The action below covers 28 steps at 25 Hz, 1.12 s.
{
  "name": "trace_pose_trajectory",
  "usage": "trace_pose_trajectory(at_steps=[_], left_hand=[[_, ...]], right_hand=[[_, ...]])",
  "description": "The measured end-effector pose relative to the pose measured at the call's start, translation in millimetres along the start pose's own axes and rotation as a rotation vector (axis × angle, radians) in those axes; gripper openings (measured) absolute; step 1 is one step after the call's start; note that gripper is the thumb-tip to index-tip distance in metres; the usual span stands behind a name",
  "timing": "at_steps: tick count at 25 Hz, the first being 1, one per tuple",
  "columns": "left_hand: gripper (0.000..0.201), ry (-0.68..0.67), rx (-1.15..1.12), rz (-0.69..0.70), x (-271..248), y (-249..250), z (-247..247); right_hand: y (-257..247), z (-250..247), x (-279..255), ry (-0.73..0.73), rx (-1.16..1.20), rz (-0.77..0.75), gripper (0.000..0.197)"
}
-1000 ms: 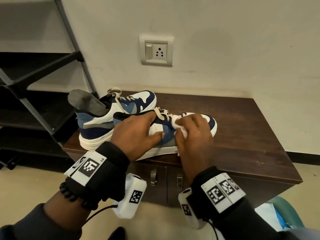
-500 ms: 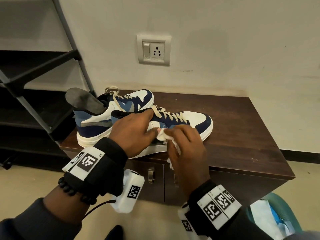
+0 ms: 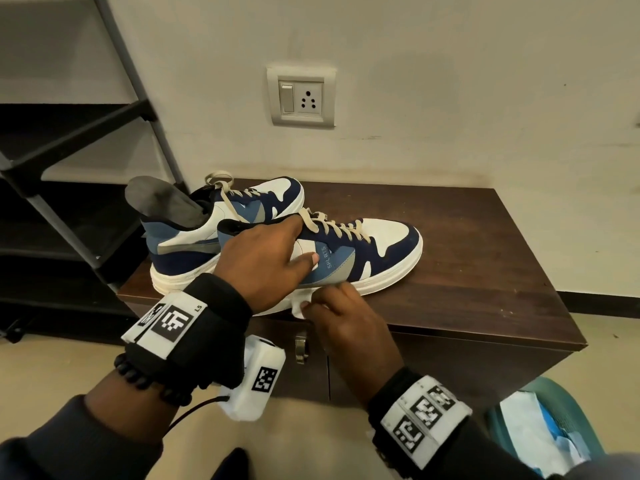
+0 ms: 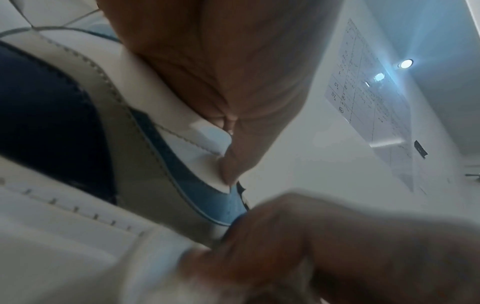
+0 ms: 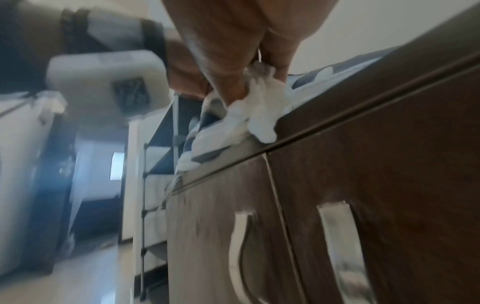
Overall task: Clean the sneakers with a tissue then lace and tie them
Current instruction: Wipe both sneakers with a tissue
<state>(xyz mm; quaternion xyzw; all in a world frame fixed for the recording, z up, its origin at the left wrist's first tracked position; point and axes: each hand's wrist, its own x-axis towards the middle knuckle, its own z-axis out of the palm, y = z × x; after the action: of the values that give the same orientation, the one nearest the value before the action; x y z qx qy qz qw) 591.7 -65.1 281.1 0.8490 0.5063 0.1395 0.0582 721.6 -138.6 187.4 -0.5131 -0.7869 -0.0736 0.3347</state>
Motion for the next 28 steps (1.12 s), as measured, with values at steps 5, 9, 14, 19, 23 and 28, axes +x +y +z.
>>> trace_pose_trajectory(at_steps=[5, 9, 14, 19, 23, 28], left_hand=[[0.034, 0.007, 0.002, 0.002, 3.4, 0.8, -0.1], [0.037, -0.010, -0.003, 0.001, 2.8, 1.3, -0.9], [0.066, -0.063, 0.137, -0.003, 2.8, 3.2, 0.9], [0.070, -0.022, 0.232, 0.001, 0.1, 7.2, 4.1], [0.080, 0.032, 0.274, 0.025, -5.1, 7.7, 8.4], [0.080, 0.024, 0.268, 0.030, -3.6, 5.9, 8.6]], right_hand=[[22.4, -18.6, 22.8, 0.297, 0.064, 0.201, 0.014], [15.9, -22.9, 15.8, 0.181, 0.035, 0.129, 0.015], [32.5, -30.2, 34.4, 0.346, 0.101, 0.302, 0.015], [20.5, -32.4, 23.1, 0.279, 0.171, 0.242, 0.015], [30.0, -33.5, 34.1, 0.335, 0.110, 0.328, 0.017], [29.9, -32.1, 28.0, 0.287, 0.177, 0.260, 0.019]])
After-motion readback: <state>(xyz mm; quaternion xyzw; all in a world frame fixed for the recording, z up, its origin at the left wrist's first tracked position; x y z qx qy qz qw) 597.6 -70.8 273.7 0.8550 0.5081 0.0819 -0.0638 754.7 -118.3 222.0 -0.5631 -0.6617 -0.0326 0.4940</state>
